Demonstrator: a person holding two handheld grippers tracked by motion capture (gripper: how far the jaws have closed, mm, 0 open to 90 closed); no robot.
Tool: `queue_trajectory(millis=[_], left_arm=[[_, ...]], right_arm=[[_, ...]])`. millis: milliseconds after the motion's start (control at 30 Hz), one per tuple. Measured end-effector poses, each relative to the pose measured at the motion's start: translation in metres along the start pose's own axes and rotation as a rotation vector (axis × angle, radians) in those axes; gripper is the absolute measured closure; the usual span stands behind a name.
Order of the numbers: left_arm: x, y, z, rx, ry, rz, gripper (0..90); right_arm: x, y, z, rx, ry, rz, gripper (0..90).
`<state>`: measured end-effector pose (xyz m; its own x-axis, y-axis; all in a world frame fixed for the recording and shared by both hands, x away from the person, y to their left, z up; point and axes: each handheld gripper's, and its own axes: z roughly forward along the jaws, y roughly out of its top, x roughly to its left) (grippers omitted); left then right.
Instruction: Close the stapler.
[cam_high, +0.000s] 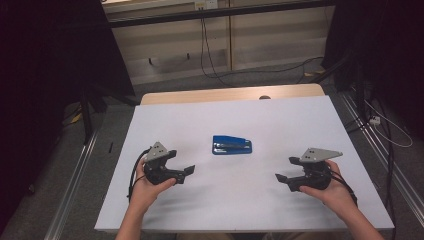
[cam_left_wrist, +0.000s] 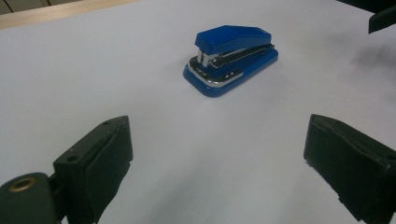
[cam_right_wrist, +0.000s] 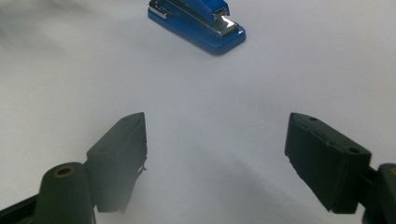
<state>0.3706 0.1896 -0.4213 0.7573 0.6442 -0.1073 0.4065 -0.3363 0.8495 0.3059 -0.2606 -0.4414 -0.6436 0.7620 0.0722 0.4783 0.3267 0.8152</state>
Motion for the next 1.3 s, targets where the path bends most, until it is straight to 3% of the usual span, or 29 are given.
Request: queue_trajectory(millis=[500,1033,1300], left_arm=[[0.007,-0.018,-0.024,0.005,0.025,-0.006,7.9],[0.011,-0.037,-0.043,0.025,0.026,-0.040,7.9],[0.013,-0.037,-0.043,0.023,0.024,-0.046,7.9]], right_arm=[[0.002,-0.016,-0.021,-0.016,-0.012,0.002,20.0],[0.005,-0.021,-0.027,-0.018,-0.009,-0.014,18.7],[0.005,-0.020,-0.027,-0.028,-0.005,-0.015,18.2]])
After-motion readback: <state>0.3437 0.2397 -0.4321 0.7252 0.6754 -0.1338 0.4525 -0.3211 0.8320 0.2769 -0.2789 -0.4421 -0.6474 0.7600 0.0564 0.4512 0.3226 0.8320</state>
